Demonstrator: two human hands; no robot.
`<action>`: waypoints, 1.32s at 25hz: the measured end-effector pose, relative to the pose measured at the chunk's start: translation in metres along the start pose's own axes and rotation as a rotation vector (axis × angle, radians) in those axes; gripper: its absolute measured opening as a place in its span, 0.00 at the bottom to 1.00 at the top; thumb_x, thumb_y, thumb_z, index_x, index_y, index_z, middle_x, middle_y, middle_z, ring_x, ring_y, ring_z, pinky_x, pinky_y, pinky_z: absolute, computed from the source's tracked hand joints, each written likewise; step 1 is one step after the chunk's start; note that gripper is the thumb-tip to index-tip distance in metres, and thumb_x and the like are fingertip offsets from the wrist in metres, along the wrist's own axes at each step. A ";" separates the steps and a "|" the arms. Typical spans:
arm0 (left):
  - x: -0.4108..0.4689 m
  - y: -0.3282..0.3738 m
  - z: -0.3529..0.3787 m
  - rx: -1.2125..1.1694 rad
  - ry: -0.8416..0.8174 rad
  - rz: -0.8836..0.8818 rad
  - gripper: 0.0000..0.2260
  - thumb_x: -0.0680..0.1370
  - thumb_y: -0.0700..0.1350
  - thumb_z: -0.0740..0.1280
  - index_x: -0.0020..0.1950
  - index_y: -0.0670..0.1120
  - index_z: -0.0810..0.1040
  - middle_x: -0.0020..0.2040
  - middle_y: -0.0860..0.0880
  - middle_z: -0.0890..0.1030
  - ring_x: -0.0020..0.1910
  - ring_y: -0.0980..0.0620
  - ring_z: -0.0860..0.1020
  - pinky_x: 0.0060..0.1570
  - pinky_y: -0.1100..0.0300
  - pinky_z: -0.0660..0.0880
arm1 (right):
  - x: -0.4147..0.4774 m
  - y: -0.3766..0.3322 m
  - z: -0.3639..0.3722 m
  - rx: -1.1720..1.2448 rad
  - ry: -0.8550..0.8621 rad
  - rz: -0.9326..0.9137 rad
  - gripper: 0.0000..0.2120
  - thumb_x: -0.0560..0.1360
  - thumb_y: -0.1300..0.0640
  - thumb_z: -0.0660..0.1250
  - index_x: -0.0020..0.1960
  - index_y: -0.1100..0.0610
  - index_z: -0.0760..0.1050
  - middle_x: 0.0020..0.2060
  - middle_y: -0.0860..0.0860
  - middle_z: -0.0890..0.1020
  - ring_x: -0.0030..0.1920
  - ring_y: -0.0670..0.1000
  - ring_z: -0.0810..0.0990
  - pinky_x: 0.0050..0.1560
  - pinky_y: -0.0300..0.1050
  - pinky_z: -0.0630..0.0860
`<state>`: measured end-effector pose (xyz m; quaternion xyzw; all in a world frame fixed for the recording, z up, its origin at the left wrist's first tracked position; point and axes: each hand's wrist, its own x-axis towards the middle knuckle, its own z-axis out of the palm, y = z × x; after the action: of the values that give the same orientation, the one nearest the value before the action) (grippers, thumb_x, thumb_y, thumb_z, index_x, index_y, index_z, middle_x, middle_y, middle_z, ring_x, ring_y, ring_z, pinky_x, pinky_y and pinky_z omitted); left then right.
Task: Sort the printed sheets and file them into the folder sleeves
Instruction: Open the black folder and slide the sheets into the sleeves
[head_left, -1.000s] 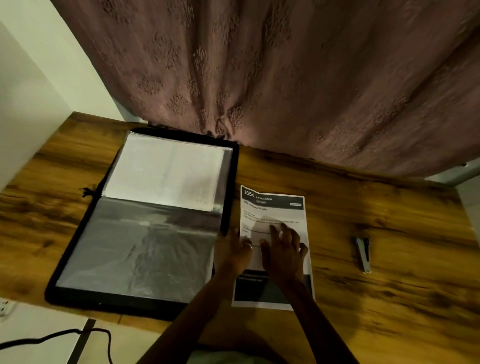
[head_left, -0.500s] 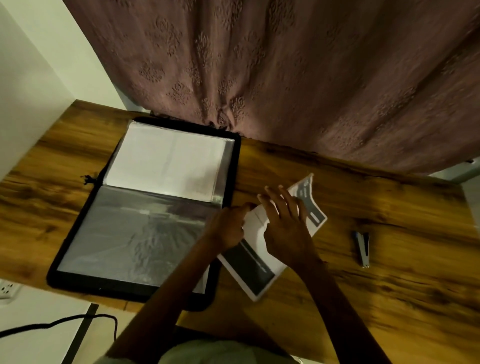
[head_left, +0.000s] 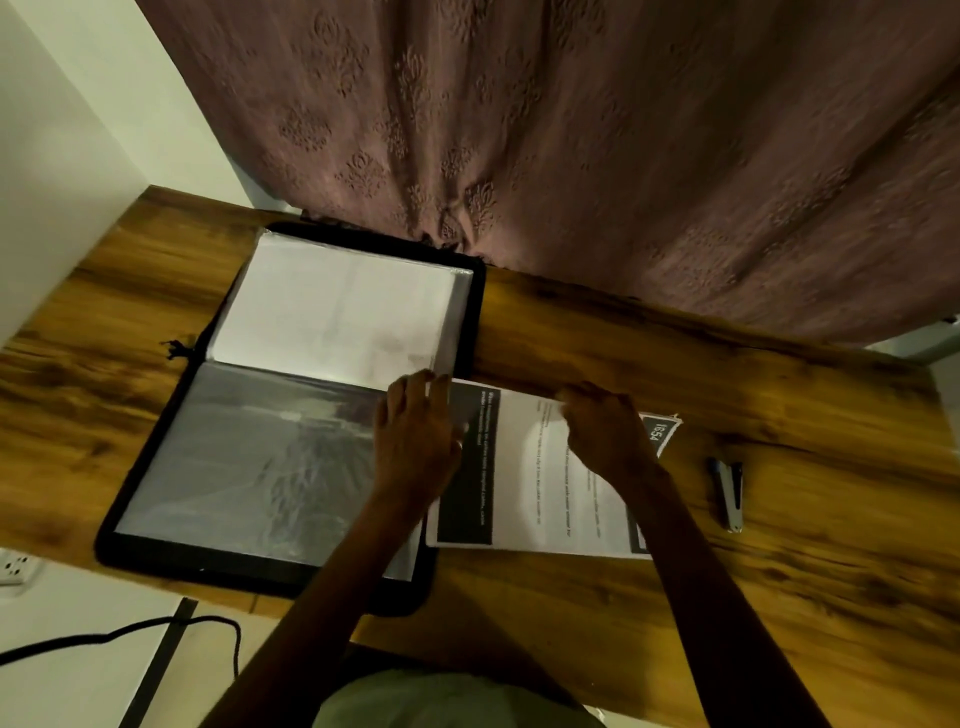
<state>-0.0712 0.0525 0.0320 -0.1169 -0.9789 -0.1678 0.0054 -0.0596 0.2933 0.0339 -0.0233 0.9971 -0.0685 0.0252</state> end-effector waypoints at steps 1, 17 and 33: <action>-0.017 0.001 0.006 -0.071 -0.022 -0.080 0.30 0.75 0.55 0.71 0.73 0.47 0.67 0.69 0.44 0.70 0.67 0.43 0.68 0.63 0.48 0.70 | 0.001 0.006 0.001 0.035 -0.045 0.033 0.06 0.77 0.62 0.66 0.53 0.58 0.79 0.50 0.56 0.83 0.51 0.58 0.83 0.51 0.51 0.79; -0.058 -0.010 0.027 -0.462 -0.324 -0.288 0.25 0.78 0.52 0.70 0.71 0.46 0.68 0.64 0.47 0.74 0.58 0.51 0.75 0.52 0.59 0.72 | 0.034 -0.001 0.001 0.349 -0.315 -0.002 0.18 0.80 0.58 0.64 0.69 0.56 0.71 0.65 0.55 0.77 0.66 0.57 0.75 0.65 0.50 0.73; -0.058 -0.016 0.045 -0.893 -0.525 -0.570 0.15 0.79 0.40 0.67 0.66 0.47 0.75 0.57 0.48 0.82 0.55 0.51 0.81 0.55 0.50 0.81 | -0.050 -0.025 0.050 0.048 0.132 -0.260 0.30 0.68 0.71 0.66 0.68 0.55 0.75 0.65 0.53 0.78 0.67 0.55 0.75 0.67 0.58 0.69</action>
<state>-0.0174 0.0393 -0.0184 0.1221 -0.7750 -0.5238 -0.3319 -0.0065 0.2643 -0.0097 -0.1473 0.9832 -0.0962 -0.0491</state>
